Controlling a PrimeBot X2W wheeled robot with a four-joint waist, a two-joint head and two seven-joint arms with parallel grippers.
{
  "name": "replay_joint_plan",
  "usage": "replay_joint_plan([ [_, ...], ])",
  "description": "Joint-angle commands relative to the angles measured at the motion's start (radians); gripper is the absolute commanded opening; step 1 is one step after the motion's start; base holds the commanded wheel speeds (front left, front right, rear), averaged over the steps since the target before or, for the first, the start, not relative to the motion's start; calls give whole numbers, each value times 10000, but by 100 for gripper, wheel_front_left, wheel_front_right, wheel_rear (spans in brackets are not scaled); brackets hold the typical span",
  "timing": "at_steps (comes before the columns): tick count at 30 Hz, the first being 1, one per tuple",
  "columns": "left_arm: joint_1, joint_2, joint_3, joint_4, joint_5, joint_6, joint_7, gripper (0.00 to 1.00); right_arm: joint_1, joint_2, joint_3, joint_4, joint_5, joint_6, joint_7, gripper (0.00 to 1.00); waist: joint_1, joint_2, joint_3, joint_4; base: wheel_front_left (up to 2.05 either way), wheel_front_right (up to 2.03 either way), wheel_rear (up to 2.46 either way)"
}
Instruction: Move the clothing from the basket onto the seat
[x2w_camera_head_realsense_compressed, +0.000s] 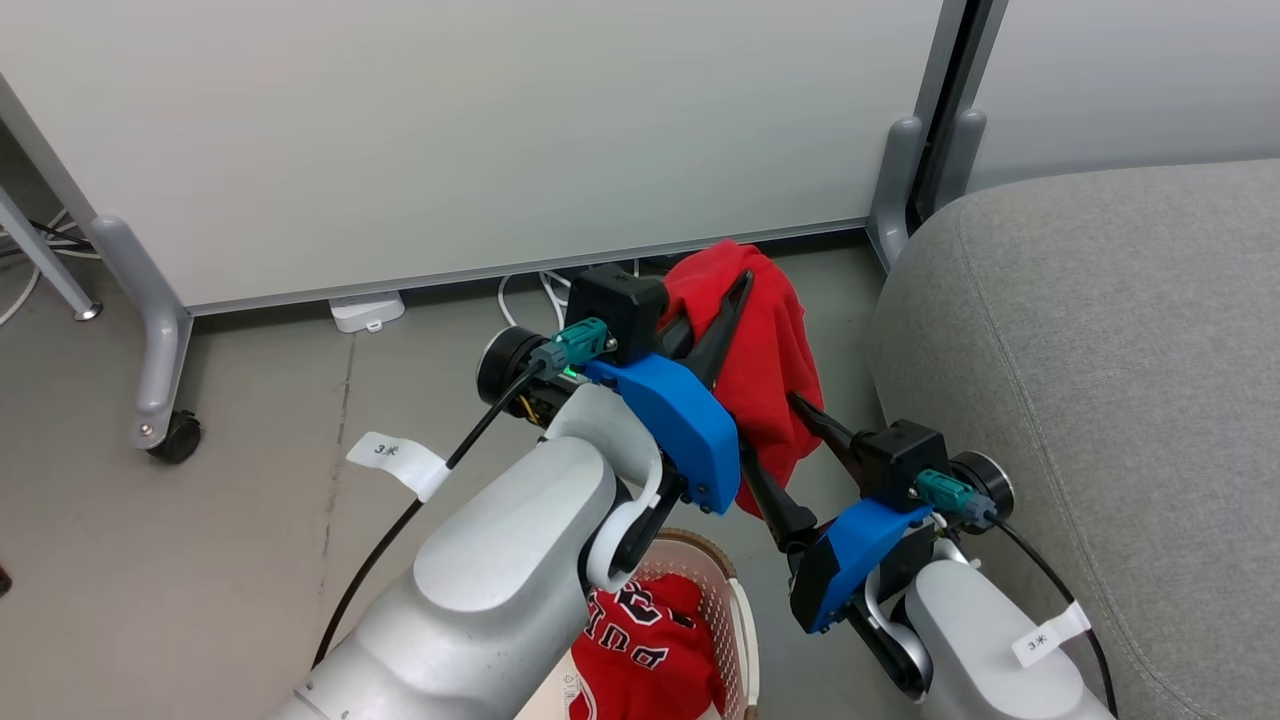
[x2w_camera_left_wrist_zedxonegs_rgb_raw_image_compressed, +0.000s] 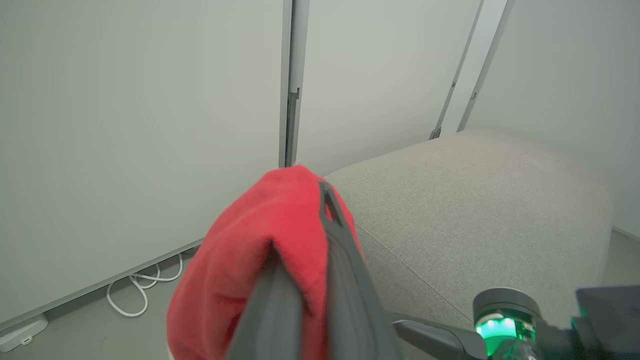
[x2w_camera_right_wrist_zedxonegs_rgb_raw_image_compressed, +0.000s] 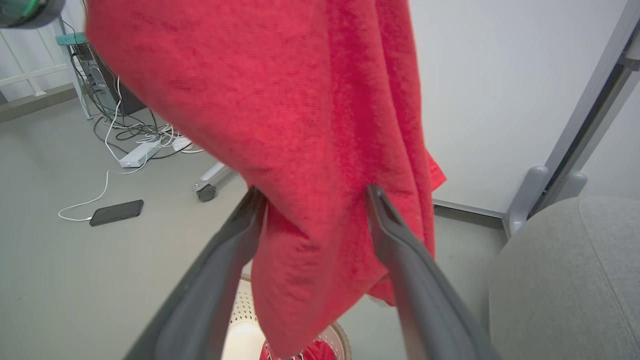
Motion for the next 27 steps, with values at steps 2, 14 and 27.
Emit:
replay_joint_plan([
  [2, -156, 6, -104, 29, -113, 71, -77, 0, -320, -33, 98, 309, 191, 5, -71, 100, -1, 0, -22, 18, 0, 0, 0],
  [14, -277, 7, -463, 211, -449, 168, -229, 0, -849, -33, 681, 1255, 998, 5, -252, 0, -1, 0, -124, 31, 0, 0, 0],
  [27, -355, 7, -634, 489, -599, 195, -411, 0, -954, -33, 974, 1571, 1424, 5, -376, 0, -1, 0, -190, -65, 0, 0, 0],
])
